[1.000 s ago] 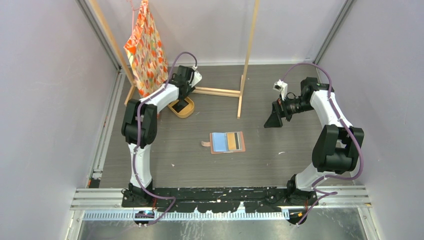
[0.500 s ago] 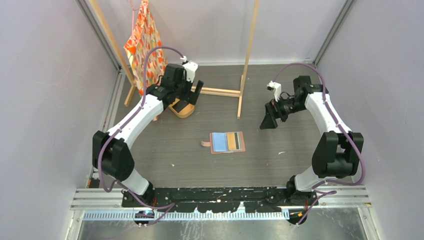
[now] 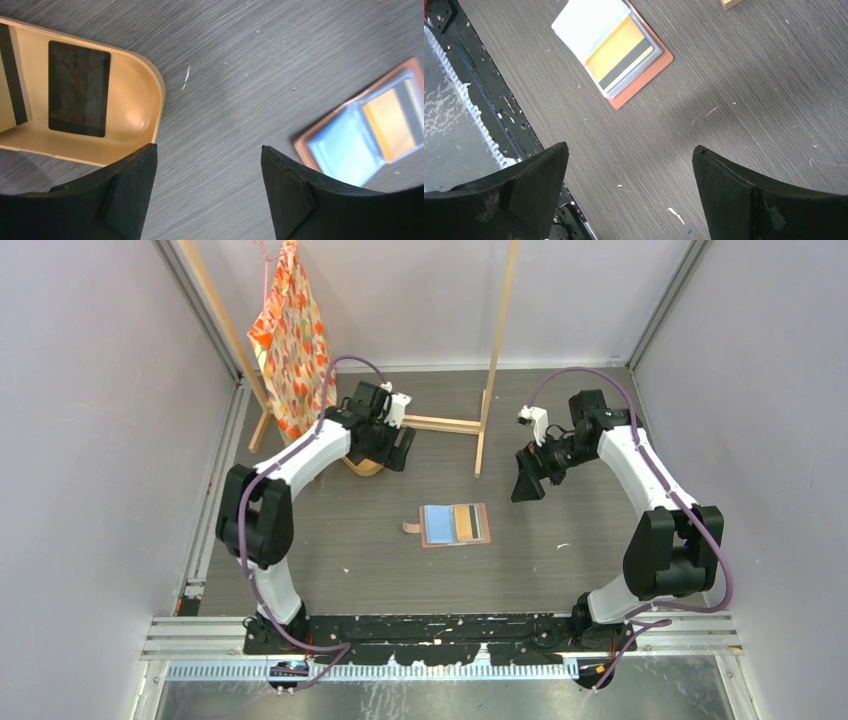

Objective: Put the credit cards into the card holder
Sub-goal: Move the storage box to the center of the board.

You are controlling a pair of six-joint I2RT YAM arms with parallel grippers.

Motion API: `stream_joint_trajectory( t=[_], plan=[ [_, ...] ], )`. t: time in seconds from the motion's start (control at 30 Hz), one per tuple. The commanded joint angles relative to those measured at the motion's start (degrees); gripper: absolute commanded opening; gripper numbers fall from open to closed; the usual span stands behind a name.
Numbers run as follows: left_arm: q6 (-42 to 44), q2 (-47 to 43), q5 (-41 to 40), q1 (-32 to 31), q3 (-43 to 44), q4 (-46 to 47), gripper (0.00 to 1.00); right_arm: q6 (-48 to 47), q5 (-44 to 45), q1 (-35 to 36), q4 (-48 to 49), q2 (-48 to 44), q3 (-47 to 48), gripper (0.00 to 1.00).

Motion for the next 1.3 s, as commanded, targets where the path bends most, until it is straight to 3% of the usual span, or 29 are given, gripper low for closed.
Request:
stream_joint_trajectory(
  t=[0.0,0.2,0.53,0.8,1.27],
  plan=[
    [3.45,4.40,-3.43,0.29,4.26,-4.17,0.76,0.53,0.47,0.11,0.99,-0.74,-0.09,0.98],
    [5.50,8.11,-7.77,0.30,6.30,-4.39,0.76,0.53,0.79,0.37,0.90,0.32,-0.10,0.98],
    [8.08,10.90,-7.86,0.30,8.00,-4.45,0.75,0.44,0.93,0.40,0.90,0.50,-0.05,0.98],
    [9.02,13.02,-4.34,0.30,9.68,-7.97,0.56,0.27,0.74,0.43,0.62,0.18,0.04,0.98],
    [7.37,10.06,3.93,-1.11,8.67,-10.11,0.50,0.18,0.70,0.46,0.42,-0.46,0.09,0.98]
  ],
)
